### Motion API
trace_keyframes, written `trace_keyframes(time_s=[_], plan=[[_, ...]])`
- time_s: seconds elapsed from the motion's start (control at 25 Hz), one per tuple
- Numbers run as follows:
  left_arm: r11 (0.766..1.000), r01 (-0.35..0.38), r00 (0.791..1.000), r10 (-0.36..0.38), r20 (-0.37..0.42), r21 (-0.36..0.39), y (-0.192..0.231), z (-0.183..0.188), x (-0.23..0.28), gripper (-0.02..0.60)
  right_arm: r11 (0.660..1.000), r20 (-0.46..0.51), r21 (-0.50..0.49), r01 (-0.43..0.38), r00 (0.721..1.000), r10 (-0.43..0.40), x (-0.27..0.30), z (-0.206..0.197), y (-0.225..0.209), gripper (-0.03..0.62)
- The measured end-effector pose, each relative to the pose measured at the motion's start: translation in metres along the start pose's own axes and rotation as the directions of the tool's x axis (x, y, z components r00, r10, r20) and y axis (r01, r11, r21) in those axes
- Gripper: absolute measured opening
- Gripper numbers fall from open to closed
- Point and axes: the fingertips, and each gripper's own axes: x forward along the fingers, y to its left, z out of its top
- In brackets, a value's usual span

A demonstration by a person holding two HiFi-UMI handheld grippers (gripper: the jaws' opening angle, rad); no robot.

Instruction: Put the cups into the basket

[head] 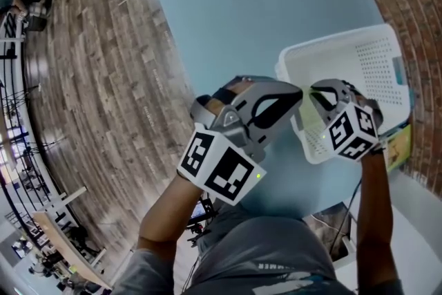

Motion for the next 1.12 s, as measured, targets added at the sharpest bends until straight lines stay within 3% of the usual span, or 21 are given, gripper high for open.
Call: trace_keyframes(time_s=[0.44,1.0,1.04,1.12], plan=[[1.0,0.007,1.0,-0.007,0.01,-0.024,0.0,-0.009,0.002,0.002,0.994,-0.058,0.024,-0.11,0.992,0.111,0.045,-0.024,0.011,0.032],[0.999,0.004,1.0,-0.004,0.011,-0.033,-0.003,-0.01,0.001,0.002,0.986,-0.139,0.069,-0.151,0.977,0.159,0.066,-0.05,0.014,0.034],[0.999,0.003,1.0,-0.003,0.01,-0.032,-0.003,-0.009,0.001,0.002,0.987,-0.149,0.059,-0.147,0.977,0.154,0.066,-0.051,0.014,0.037],[1.0,0.0,1.0,0.0,0.009,-0.03,-0.004,-0.008,-0.001,0.002,0.992,-0.157,0.033,-0.122,0.98,0.125,0.062,-0.05,0.011,0.101]])
